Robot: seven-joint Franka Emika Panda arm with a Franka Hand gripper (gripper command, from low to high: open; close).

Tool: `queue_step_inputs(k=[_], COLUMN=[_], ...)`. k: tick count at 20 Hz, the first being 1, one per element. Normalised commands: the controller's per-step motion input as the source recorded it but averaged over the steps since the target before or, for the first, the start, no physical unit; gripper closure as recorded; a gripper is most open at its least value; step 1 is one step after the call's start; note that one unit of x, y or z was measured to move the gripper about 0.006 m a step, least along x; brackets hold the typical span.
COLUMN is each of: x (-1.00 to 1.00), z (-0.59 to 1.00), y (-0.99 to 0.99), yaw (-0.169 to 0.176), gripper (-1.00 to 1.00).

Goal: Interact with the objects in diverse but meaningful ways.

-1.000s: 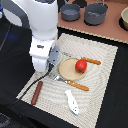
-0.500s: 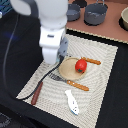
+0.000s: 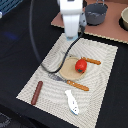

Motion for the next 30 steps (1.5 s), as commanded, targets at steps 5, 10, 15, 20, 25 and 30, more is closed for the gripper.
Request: queue_step_inputs(k=[5, 10, 15, 20, 25, 30], x=[0.02, -0.02, 0.05, 0.01, 0.00, 0.02], z=[-0.67, -0.39, 0.09, 0.42, 0.23, 0.21], y=[0.08, 0.00, 0.16, 0.31, 0.31, 0.31], yaw=[0.061, 0.014, -0.002, -0.010, 0.000, 0.000], gripper=[1.00, 1.00, 1.00, -1.00, -1.00, -1.00])
